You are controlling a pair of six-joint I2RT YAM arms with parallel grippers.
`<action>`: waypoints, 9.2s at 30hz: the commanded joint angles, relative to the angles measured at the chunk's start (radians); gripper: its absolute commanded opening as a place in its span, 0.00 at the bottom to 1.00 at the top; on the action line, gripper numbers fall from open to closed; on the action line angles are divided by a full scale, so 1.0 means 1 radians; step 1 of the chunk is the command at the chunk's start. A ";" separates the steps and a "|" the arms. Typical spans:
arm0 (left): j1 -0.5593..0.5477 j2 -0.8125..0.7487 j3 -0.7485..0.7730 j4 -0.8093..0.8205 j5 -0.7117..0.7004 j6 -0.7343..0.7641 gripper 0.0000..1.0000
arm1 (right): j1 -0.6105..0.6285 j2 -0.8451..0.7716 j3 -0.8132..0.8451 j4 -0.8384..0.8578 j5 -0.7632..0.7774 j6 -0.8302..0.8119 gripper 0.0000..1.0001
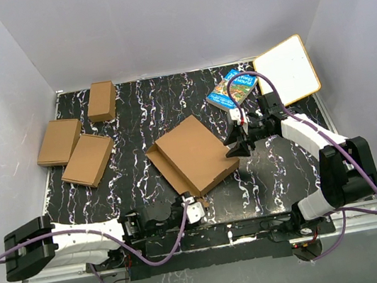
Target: Fold the paper box
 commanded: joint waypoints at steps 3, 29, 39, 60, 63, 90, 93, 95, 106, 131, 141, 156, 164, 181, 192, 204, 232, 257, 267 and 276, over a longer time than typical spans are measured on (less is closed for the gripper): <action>-0.005 -0.033 -0.028 0.054 0.020 -0.011 0.52 | -0.006 -0.035 0.004 0.015 -0.072 -0.041 0.50; -0.005 0.220 0.040 0.169 -0.098 0.048 0.34 | -0.006 -0.027 0.002 0.009 -0.081 -0.048 0.50; -0.004 0.269 0.050 0.199 -0.086 0.029 0.24 | -0.008 -0.024 -0.006 0.100 -0.037 0.091 0.50; -0.004 0.248 0.007 0.240 -0.124 -0.043 0.00 | -0.084 0.096 -0.086 0.510 0.051 0.841 0.69; -0.003 0.252 -0.002 0.262 -0.125 -0.051 0.00 | -0.086 0.136 -0.080 0.516 0.073 0.887 0.68; 0.019 0.274 -0.055 0.373 -0.173 -0.190 0.00 | -0.090 0.290 -0.060 0.529 0.161 1.010 0.50; 0.023 0.272 -0.064 0.386 -0.179 -0.205 0.00 | -0.090 0.294 -0.057 0.524 0.169 1.010 0.49; 0.027 0.269 -0.073 0.399 -0.181 -0.215 0.00 | -0.091 0.294 -0.057 0.523 0.175 1.010 0.49; 0.042 0.264 -0.101 0.439 -0.182 -0.253 0.00 | -0.090 0.294 -0.055 0.518 0.194 1.009 0.48; 0.090 0.275 -0.144 0.501 -0.169 -0.341 0.00 | -0.092 0.329 -0.049 0.508 0.214 1.004 0.48; 0.109 0.285 -0.167 0.550 -0.140 -0.352 0.00 | -0.091 0.334 -0.048 0.506 0.224 1.002 0.47; 0.114 0.330 -0.188 0.612 -0.125 -0.352 0.00 | -0.091 0.347 -0.043 0.495 0.231 0.996 0.47; 0.119 0.331 -0.194 0.647 -0.134 -0.354 0.00 | -0.090 0.349 -0.040 0.492 0.229 0.995 0.46; 0.128 0.266 -0.087 0.420 -0.144 -0.357 0.00 | -0.091 0.353 -0.038 0.489 0.222 0.992 0.46; 0.147 0.230 -0.093 0.381 -0.165 -0.396 0.00 | -0.091 0.354 -0.038 0.486 0.223 0.989 0.46; 0.147 0.204 -0.009 0.252 -0.172 -0.397 0.00 | -0.090 0.359 -0.037 0.481 0.221 0.987 0.46; 0.156 0.007 0.274 -0.380 -0.211 -0.501 0.42 | -0.088 0.365 -0.025 0.463 0.225 0.974 0.45; 0.916 -0.101 0.219 -0.417 0.266 -1.125 0.97 | -0.087 0.379 -0.015 0.450 0.219 0.966 0.45; 1.063 0.144 0.109 -0.025 0.389 -1.212 0.97 | -0.087 0.387 -0.010 0.444 0.217 0.962 0.46; 1.082 0.299 0.110 0.190 0.422 -1.253 0.97 | -0.085 0.391 -0.005 0.438 0.214 0.960 0.46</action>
